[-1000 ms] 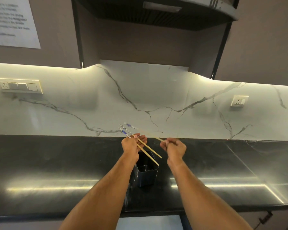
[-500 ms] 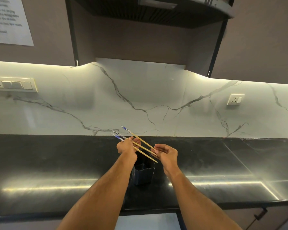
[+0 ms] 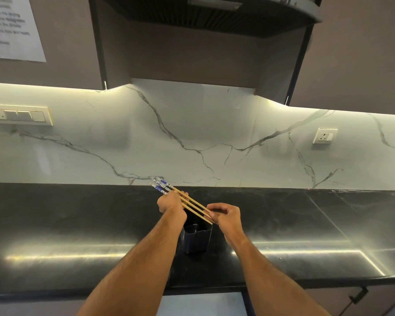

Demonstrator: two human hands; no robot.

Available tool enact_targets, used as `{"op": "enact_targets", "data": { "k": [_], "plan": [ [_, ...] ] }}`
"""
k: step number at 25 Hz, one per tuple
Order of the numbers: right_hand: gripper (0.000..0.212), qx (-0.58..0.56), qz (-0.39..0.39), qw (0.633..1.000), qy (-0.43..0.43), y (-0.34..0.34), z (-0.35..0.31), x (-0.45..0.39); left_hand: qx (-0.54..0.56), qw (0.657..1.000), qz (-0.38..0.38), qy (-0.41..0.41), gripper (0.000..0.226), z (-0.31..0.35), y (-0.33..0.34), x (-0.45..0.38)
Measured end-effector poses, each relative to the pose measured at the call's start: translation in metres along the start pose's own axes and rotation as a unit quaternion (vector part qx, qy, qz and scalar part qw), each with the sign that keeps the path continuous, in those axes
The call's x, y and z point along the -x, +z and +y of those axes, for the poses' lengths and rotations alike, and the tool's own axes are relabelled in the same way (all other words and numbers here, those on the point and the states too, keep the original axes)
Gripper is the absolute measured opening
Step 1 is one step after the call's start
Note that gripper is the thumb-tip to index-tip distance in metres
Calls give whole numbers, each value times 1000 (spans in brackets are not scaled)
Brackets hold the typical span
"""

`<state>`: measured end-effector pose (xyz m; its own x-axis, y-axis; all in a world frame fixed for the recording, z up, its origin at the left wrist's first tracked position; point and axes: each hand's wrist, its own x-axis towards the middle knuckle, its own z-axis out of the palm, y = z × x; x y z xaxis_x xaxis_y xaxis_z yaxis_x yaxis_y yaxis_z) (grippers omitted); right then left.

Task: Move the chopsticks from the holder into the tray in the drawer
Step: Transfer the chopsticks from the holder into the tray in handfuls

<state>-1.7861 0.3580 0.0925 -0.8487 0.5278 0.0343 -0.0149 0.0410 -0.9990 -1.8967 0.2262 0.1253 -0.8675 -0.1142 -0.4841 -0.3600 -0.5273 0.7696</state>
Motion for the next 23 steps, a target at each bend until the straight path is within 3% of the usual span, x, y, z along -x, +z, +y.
{"op": "enact_targets", "data": {
  "k": [6, 9, 12, 15, 18, 23],
  "plan": [
    [24, 60, -117, 991, 23, -1, 4, 7, 18, 999, -45, 1, 20, 2, 0, 7],
    [20, 98, -128, 987, 8, -2, -6, 7, -60, 988, -135, 41, 22, 0, -10, 15],
    [44, 122, -83, 988, -48, 11, -34, -10, -185, 937, -285, 81, 25, -5, -27, 22],
    [54, 112, -121, 985, -56, 35, -61, -21, -276, 870, -396, 95, 23, -14, -43, 26],
    [47, 117, -143, 981, -58, 50, -62, -15, -333, 826, -448, 80, 21, -19, -54, 30],
    [33, 163, -151, 972, -81, 54, -47, -5, -387, 795, -465, 50, 19, -14, -74, 24]
  ]
}}
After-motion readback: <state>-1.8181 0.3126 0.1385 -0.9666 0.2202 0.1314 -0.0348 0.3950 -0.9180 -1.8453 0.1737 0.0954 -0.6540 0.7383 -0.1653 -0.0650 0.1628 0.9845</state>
